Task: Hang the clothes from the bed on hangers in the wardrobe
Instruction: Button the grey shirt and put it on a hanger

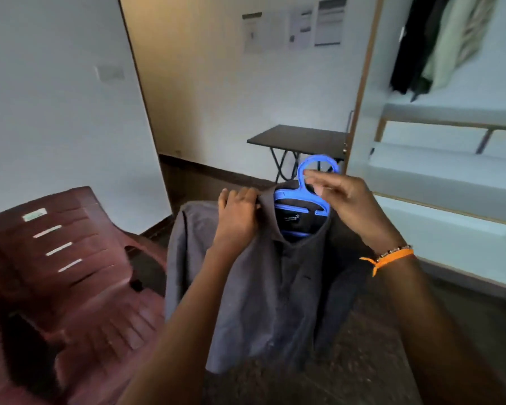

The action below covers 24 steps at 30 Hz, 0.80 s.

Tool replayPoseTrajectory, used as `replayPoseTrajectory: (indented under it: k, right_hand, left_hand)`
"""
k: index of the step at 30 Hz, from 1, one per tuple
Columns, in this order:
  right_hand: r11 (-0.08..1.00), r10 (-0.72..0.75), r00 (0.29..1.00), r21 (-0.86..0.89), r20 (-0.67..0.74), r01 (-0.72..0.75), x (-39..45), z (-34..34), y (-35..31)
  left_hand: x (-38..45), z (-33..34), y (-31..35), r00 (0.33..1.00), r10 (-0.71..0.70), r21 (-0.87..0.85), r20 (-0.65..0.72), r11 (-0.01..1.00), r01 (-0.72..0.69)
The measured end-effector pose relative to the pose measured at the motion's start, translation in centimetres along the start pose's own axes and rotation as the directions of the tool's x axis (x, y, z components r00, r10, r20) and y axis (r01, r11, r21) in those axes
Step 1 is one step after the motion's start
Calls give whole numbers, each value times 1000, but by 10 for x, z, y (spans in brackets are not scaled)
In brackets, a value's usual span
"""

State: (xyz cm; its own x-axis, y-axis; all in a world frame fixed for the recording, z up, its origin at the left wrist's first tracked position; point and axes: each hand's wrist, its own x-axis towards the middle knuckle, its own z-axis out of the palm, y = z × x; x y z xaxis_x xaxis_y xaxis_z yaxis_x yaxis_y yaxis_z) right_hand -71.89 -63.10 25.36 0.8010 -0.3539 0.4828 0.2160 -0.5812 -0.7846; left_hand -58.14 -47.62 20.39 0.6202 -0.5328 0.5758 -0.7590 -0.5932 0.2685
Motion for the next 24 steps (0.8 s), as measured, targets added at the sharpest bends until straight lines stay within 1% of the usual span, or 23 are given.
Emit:
replayPoseTrajectory:
  k: [1, 2, 3, 4, 6, 7, 9, 10, 12, 13, 15, 16, 17, 18, 19, 20, 21, 22, 23, 24]
  right_hand:
    - [992, -5, 999, -127, -34, 1, -8, -17, 16]
    - [962, 4, 996, -273, -87, -27, -17, -37, 36]
    - [904, 41, 989, -417, -141, -97, -28, -60, 58]
    - [829, 94, 976, -527, -197, -186, -39, -81, 78]
    - [690, 165, 939, -645, -301, -328, -57, -116, 108]
    - [651, 154, 927, -670, -342, -356, -64, -132, 119]
    - [616, 92, 914, -699, -394, -363, -72, -161, 134]
    - [597, 75, 906, -709, -417, -376, -74, -175, 138]
    - [515, 50, 863, -728, -502, -453, -72, -201, 146]
    - [461, 31, 832, -730, -554, -504, -68, -212, 150]
    - [381, 9, 774, -714, -633, -588, -57, -237, 161]
    - [360, -4, 753, -704, -658, -613, -49, -250, 166]
    - [345, -22, 732, -693, -681, -633, -40, -264, 171]
    - [330, -38, 710, -679, -704, -656, -30, -278, 175]
    - [318, -57, 685, -664, -726, -677, -19, -290, 178]
    - [305, -75, 664, -651, -744, -695, -8, -300, 181]
    - [288, -93, 648, -643, -756, -710, 4, -307, 185]
    - [276, -103, 632, -633, -768, -724, 15, -314, 191]
    - [270, -104, 620, -622, -778, -735, 26, -319, 196]
    - [268, -105, 618, -621, -779, -737, 36, -324, 203]
  left_hand:
    - [6, 9, 9, 1000, 1, -20, 3, 1000, -1]
    - [15, 20, 22, 1000, 9, -48, 6, 999, -9]
    - [26, 33, 39, 1000, 25, -96, 14, 995, -24]
    - [37, 46, 55, 999, 43, -147, 19, 988, -40]
    - [59, 67, 85, 996, 87, -246, 24, 966, -78]
    - [70, 78, 99, 993, 113, -287, 21, 953, -102]
    - [92, 101, 125, 985, 169, -351, 16, 924, -153]
    - [105, 114, 137, 982, 189, -393, 26, 905, -164]
    - [129, 140, 163, 976, 208, -502, 58, 852, -152]
    - [143, 154, 178, 981, 186, -568, 48, 814, -126]
    - [170, 177, 213, 998, 63, -673, -3, 738, -48]
    - [182, 184, 233, 1000, 6, -702, -26, 712, -23]
    - [192, 189, 255, 1000, 3, -719, -23, 695, -18]
    - [202, 195, 278, 997, 72, -729, 32, 684, -26]
    - [212, 203, 304, 974, 183, -733, 130, 679, -30]
    - [220, 210, 329, 921, 303, -740, 243, 672, -26]
    - [227, 219, 355, 854, 388, -755, 346, 656, 8]
    - [235, 229, 378, 806, 427, -771, 411, 634, 58]
    - [244, 240, 399, 794, 420, -787, 440, 606, 116]
    - [253, 251, 417, 807, 374, -794, 457, 581, 180]
